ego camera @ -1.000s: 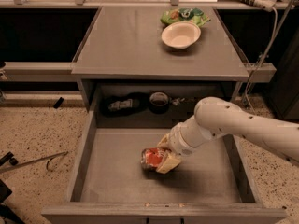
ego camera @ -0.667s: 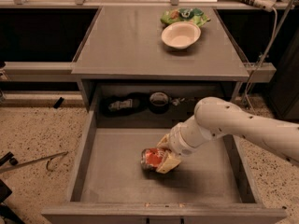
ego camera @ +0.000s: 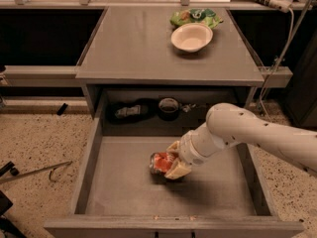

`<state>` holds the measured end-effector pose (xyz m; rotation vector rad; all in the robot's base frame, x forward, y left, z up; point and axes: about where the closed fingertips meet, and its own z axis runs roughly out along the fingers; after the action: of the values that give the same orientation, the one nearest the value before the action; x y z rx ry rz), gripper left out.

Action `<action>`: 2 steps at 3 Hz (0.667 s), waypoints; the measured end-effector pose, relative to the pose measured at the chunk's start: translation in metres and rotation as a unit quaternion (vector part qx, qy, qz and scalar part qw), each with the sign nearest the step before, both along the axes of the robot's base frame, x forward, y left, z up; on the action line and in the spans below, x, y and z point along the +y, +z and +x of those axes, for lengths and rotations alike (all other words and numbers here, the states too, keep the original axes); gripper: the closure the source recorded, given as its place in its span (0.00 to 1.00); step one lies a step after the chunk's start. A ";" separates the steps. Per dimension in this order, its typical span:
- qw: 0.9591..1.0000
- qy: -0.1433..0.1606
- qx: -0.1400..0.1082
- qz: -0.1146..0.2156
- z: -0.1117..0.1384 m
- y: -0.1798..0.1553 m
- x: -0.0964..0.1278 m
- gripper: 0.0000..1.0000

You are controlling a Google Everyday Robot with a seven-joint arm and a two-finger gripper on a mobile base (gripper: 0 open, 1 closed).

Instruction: Place coke can into top drawer

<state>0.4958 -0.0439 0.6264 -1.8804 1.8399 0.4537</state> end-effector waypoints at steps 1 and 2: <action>1.000 0.000 0.000 0.000 0.000 0.000 0.000 0.11; 1.000 0.000 0.000 0.000 0.000 0.000 0.000 0.00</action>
Offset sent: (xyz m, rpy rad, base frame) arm 0.0000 0.0000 0.0000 0.0000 0.0000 0.0000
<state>0.4958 -0.0438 0.6264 -1.8804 1.8399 0.4538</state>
